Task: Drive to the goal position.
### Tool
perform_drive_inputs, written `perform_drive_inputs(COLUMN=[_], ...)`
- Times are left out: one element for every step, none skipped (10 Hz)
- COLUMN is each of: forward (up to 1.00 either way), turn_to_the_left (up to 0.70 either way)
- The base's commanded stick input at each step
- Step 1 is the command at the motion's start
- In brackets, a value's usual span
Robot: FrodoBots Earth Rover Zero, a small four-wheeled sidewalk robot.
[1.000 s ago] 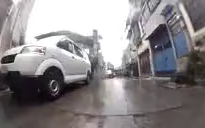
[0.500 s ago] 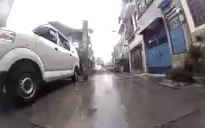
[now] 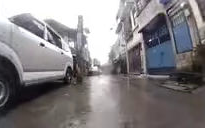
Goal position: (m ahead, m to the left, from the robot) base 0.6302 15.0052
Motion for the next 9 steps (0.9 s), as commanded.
perform_drive_inputs(forward=[0.99, 0.99, 0.99, 0.99, 0.99, 0.99, 0.99, 0.99, 0.99], turn_to_the_left=[0.00, 0.00, 0.00, 0.00, 0.00, 0.00, 0.00, 0.00, 0.00])
